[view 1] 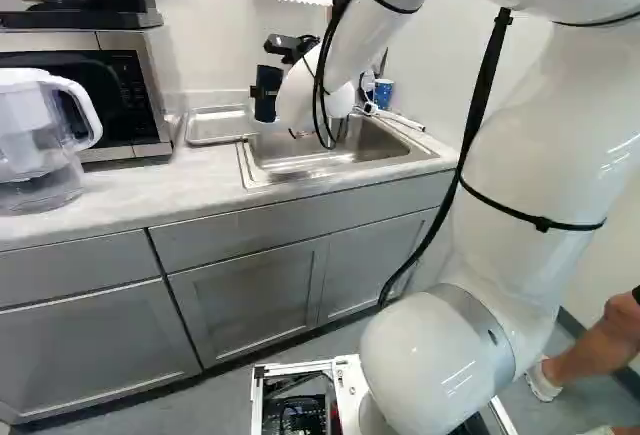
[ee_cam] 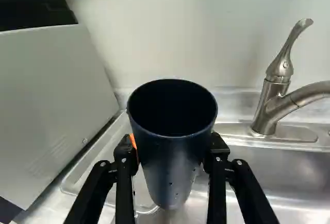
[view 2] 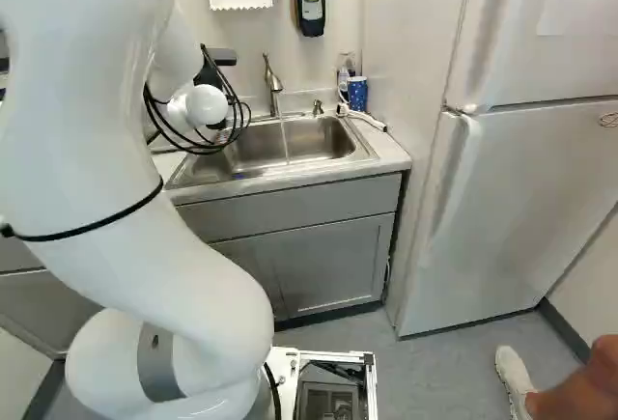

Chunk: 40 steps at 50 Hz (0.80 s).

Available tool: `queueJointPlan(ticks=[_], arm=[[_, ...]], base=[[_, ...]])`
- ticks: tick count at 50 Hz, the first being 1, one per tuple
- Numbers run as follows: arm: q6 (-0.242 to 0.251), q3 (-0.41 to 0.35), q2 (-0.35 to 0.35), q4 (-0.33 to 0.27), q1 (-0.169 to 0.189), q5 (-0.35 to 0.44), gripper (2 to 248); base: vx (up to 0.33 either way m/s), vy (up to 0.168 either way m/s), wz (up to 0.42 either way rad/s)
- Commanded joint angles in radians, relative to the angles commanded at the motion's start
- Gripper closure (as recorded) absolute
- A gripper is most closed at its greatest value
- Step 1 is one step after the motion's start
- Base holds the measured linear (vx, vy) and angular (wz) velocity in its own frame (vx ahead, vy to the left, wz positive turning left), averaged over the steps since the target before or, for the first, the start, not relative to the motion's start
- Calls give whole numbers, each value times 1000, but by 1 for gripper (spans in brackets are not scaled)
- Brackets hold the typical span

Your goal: Rinse the cup and place it in the tray

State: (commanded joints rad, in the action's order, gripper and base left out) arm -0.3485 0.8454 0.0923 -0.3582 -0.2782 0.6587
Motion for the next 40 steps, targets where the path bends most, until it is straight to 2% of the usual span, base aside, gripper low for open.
queueJointPlan(ticks=[18,23,31,40], arm=[[2,0,0,0,0,0,124],[32,0,0,0,0,0,124],[107,0,0,0,0,0,124],[107,0,0,0,0,0,124]], base=[[0,0,0],[0,0,0],[0,0,0],[0,0,0]])
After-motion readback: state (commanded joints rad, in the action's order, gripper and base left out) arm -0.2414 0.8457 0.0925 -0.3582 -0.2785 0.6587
